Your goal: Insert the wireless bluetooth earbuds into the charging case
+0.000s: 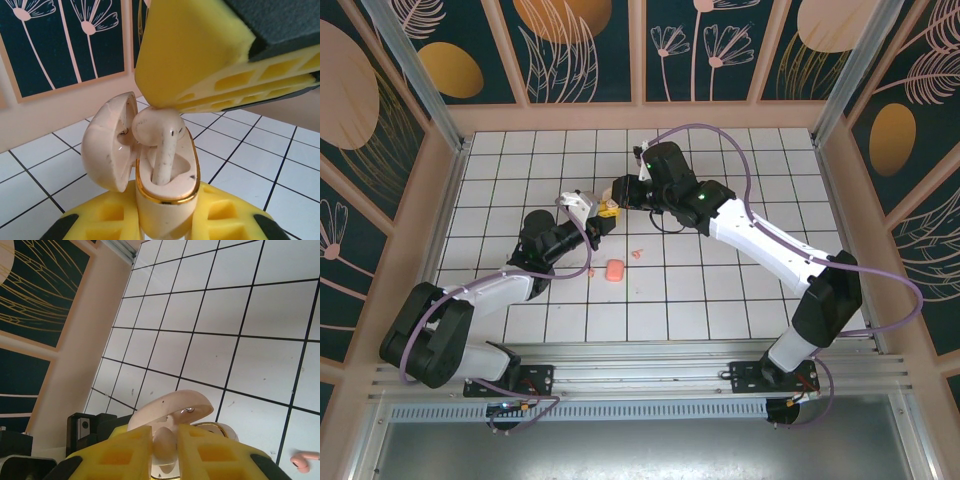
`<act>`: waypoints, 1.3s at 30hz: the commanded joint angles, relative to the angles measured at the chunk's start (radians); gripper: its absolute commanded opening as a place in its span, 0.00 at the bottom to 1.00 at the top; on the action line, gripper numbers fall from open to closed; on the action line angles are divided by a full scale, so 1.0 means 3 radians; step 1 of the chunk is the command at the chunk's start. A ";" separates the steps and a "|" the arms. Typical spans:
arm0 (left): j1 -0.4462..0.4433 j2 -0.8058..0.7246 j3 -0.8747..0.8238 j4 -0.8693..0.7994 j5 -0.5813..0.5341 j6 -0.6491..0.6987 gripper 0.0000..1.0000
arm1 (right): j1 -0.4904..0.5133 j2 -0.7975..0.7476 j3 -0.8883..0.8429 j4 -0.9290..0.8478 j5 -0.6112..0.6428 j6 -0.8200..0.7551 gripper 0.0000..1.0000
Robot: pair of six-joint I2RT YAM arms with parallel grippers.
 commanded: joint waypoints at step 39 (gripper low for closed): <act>-0.0023 -0.0125 0.0056 -0.0006 -0.0006 0.0105 0.13 | 0.0124 0.0004 0.0067 -0.0120 0.0006 -0.0089 0.19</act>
